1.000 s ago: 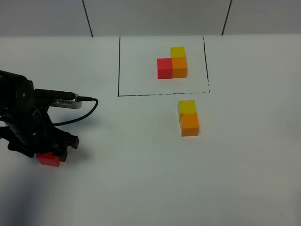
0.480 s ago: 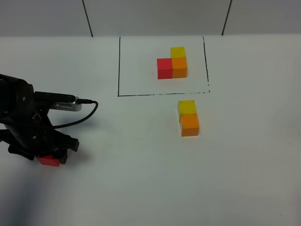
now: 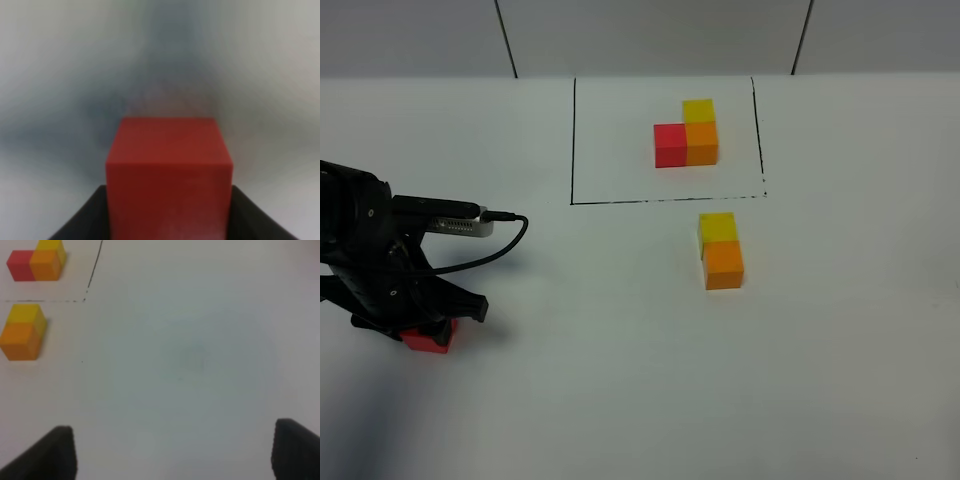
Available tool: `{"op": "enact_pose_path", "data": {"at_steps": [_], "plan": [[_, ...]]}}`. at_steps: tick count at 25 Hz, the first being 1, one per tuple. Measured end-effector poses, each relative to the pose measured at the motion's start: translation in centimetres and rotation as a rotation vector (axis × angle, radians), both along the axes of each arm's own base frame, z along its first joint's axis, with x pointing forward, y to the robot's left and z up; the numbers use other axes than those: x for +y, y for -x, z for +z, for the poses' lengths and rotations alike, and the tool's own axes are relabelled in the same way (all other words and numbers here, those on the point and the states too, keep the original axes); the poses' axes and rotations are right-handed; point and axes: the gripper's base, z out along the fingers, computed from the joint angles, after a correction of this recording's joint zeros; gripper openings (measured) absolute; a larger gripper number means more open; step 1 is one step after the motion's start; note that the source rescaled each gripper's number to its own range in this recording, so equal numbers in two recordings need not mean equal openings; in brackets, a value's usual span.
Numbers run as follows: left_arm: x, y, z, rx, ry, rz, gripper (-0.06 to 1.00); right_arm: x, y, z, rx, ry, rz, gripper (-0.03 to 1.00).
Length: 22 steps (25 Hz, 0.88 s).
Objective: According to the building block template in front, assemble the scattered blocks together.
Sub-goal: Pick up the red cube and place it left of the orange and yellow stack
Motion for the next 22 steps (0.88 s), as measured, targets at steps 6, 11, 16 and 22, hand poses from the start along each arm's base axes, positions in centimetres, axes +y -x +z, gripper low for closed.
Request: {"op": "enact_pose_path", "data": {"at_steps": [6,11,16,22], "plan": [[-0.2,-1.4,2.2,0.061,-0.023,-0.232,0.00,0.0,0.0,0.0,0.000,0.000,0.000,0.62],[-2.6,-4.1,6.6,0.036,-0.036,-0.703,0.00,0.0,0.0,0.0,0.000,0.000,0.000,0.62],[-7.1,-5.9,8.0,0.067,-0.029,-1.138,0.00,0.0,0.0,0.0,0.000,-0.001,0.000,0.62],[-14.2,-8.6,6.5,0.046,-0.040,-1.387,0.00,0.0,0.0,0.0,0.000,-0.001,0.000,0.62]]}}
